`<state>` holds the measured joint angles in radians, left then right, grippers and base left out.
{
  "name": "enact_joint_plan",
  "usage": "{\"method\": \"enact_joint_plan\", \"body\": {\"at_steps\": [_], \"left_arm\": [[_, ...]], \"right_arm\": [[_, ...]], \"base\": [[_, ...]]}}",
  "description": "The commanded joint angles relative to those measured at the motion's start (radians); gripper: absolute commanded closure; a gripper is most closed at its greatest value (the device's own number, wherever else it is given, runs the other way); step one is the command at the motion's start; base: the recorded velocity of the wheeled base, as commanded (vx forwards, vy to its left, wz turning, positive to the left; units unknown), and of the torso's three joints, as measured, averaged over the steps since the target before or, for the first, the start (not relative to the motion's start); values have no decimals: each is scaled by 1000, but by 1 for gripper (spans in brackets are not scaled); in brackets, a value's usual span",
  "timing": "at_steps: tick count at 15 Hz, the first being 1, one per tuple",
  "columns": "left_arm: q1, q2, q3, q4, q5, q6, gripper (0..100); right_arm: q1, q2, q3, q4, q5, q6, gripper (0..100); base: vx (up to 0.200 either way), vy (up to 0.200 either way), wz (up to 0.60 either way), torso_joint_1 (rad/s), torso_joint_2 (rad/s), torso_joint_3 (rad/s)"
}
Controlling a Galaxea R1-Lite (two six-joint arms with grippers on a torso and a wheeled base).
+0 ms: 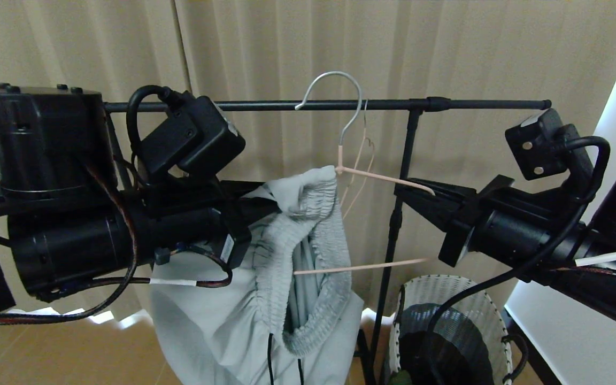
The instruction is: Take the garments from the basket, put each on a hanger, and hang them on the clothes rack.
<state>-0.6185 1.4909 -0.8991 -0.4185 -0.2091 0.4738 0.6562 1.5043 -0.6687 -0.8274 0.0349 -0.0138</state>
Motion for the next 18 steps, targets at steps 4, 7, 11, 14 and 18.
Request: {"method": "enact_joint_plan", "body": {"at_steps": [4, 7, 11, 14, 18], "left_arm": [[85, -21, 52, -13, 122, -1, 100], [89, -40, 85, -17, 243, -78, 100], [68, -115, 95, -17, 171, -130, 100], [60, -142, 95, -28, 126, -130, 100], [10, -132, 92, -98, 126, -135, 100]], "right_arm": [[-21, -9, -3, 5, -4, -6, 0], [-17, 8, 46, 1, -3, 14, 0], [71, 71, 64, -1, -4, 61, 0], [95, 159, 47, -75, -6, 83, 0], [112, 237, 18, -119, -7, 81, 0]], "base": [[0, 0, 0, 0, 0, 0], [0, 0, 0, 0, 0, 0], [0, 0, 0, 0, 0, 0], [0, 0, 0, 0, 0, 0], [0, 0, 0, 0, 0, 0]]}}
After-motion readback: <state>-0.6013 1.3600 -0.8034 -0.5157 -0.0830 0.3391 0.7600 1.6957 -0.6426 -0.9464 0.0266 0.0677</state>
